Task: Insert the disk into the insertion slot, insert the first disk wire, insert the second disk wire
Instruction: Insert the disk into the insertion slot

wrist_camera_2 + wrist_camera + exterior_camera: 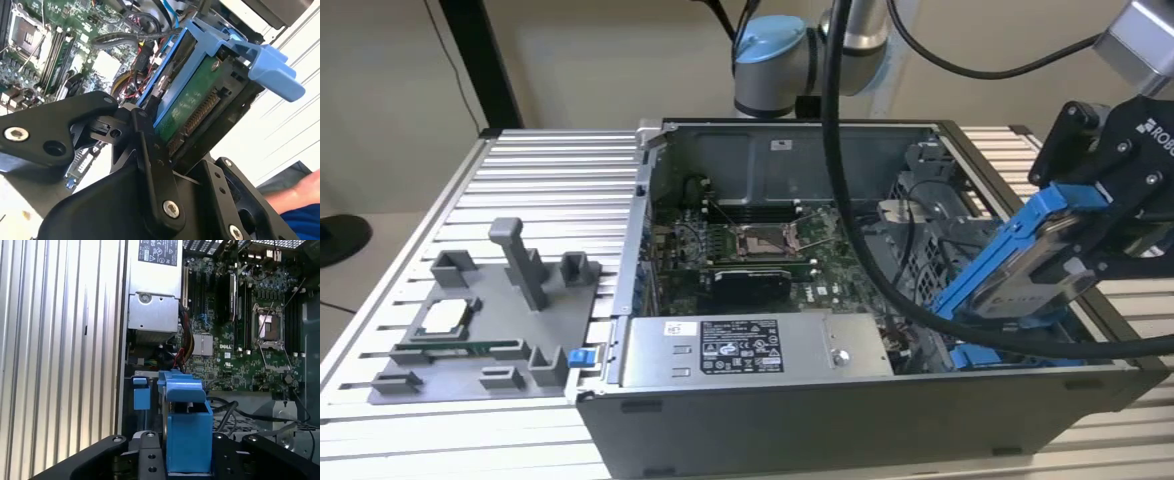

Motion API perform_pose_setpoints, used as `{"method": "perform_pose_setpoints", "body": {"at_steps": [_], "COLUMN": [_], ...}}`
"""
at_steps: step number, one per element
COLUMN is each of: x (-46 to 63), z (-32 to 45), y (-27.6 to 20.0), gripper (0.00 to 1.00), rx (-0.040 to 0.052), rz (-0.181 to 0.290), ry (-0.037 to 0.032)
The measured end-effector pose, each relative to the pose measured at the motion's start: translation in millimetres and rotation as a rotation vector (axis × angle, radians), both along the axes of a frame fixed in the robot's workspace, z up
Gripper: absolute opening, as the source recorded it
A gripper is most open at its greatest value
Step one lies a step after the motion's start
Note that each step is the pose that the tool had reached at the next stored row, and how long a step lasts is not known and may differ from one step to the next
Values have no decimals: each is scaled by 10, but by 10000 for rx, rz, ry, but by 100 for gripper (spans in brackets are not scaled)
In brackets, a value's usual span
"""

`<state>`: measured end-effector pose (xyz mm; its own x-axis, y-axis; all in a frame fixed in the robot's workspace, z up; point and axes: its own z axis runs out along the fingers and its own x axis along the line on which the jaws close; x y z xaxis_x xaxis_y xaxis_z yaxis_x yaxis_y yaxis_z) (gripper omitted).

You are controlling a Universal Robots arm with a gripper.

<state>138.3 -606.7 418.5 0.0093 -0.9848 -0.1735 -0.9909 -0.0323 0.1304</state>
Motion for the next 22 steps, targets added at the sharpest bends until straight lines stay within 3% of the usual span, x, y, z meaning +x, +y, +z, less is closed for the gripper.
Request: {"method": "perform_pose_setpoints", "body": {"at_steps": [22], "x": [31], "z": [-50], "y": [-7], "gripper": [0], "rx": [-5], "rz": [-23], "ry": [-35]}}
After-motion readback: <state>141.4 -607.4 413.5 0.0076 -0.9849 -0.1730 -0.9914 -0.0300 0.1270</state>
